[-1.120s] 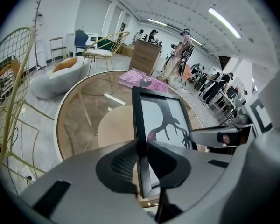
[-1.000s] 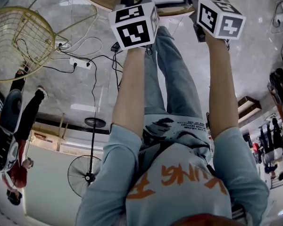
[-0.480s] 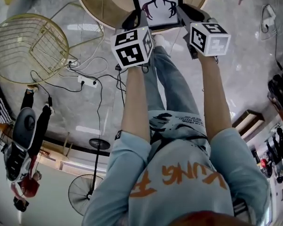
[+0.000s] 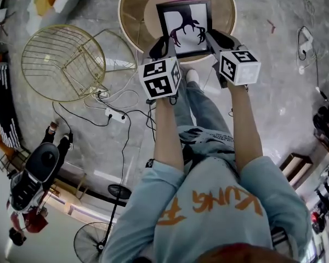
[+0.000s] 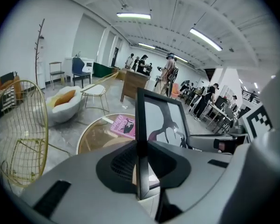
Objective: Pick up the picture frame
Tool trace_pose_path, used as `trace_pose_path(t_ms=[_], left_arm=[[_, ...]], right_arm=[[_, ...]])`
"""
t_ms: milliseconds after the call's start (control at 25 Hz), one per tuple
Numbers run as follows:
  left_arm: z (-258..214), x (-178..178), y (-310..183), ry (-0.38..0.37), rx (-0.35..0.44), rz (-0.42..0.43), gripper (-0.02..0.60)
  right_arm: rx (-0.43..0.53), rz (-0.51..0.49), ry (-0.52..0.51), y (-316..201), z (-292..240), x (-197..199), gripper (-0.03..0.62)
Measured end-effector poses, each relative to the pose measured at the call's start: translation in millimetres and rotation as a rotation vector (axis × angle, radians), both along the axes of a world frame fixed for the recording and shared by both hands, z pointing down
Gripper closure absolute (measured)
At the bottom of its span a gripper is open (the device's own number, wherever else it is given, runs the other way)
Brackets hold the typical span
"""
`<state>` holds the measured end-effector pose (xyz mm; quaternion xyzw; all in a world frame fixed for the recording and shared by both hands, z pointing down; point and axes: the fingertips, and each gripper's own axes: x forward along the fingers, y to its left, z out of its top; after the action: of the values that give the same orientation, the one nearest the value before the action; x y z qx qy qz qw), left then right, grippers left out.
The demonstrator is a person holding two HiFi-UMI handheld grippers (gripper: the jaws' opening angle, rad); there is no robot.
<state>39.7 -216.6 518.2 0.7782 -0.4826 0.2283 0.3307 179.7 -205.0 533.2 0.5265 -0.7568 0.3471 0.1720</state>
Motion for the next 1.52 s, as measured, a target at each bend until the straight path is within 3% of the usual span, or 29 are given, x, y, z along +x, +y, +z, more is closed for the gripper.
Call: trace_pose_path(t_ms=[280, 600, 840, 1240, 1520], left_arm=[[-96.7, -3.1, -3.2, -0.005, 0.157, 0.008, 0.503], [-203.4, -6.6, -9.3, 0.051, 0.344, -0.006, 0.503], [-277.0, -9.1, -27.3, 0.067, 0.501, -0.014, 0.503], [-350.3, -12.7, -24.4, 0.101, 0.679, -0.023, 0.503], [-370.8, -5.1, -19.3, 0.089, 0.74, -0.02, 0.503]], right_arm=[[0.136, 0.015, -0.018, -3.2, -91.7, -3.0, 0.525], [0.298, 0.053, -0.017, -9.6, -207.1, -5.8, 0.525], [0.459, 0.003, 0.037, -32.3, -286.5, -8.2, 0.526], [0.633, -0.025, 0.062, -34.0, -363.2, -11.4, 0.525], [0.69, -0.034, 0.053, -31.4, -381.6, -4.0, 0.525]])
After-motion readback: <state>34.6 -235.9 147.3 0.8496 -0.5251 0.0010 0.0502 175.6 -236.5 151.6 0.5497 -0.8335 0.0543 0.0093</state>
